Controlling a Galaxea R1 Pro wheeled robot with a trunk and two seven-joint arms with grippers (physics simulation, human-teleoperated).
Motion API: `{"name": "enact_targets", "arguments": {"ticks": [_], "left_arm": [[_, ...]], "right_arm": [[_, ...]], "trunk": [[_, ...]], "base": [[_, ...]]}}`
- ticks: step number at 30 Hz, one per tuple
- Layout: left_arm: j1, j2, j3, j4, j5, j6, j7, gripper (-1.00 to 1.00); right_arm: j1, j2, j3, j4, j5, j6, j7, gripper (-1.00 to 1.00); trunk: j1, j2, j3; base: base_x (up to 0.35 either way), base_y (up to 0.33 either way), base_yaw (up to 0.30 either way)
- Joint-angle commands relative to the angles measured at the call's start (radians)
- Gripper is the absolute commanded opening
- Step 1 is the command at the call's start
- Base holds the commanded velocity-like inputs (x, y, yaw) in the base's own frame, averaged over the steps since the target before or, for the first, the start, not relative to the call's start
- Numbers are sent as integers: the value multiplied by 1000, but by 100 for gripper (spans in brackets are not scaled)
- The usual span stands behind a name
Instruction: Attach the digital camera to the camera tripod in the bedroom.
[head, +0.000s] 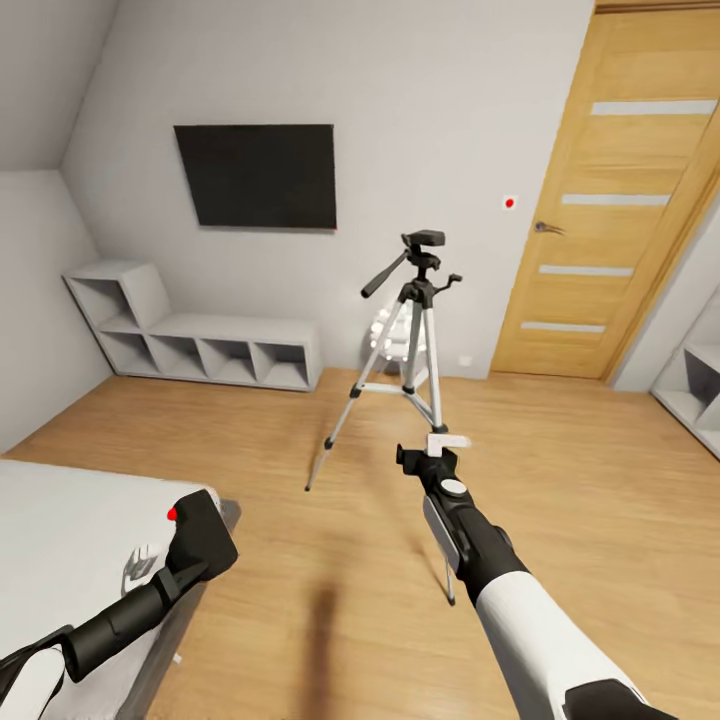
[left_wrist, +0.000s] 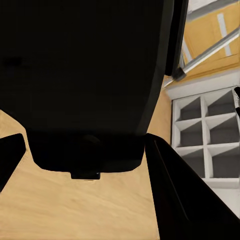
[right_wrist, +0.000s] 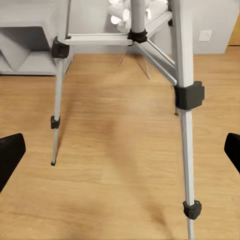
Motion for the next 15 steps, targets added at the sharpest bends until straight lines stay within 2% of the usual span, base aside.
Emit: {"name": "enact_targets", "arguments": {"ticks": [1, 9, 15], "left_arm": [[-1, 0, 1, 0, 2, 6, -2, -100], [-1, 0, 2, 0, 2, 6, -3, -100], [-1, 0, 1, 1, 2, 6, 1, -100]], "right_arm": [[-1, 0, 3, -2, -5, 3, -7, 100], [-3, 0, 6, -2, -11, -7, -58, 100], [-3, 0, 5, 5, -67, -19, -69, 100]], "trunk": [[0, -1, -1], [0, -1, 4], [0, -1, 6]], "base": [[0, 0, 274], [0, 0, 274], [9, 0, 274]]}}
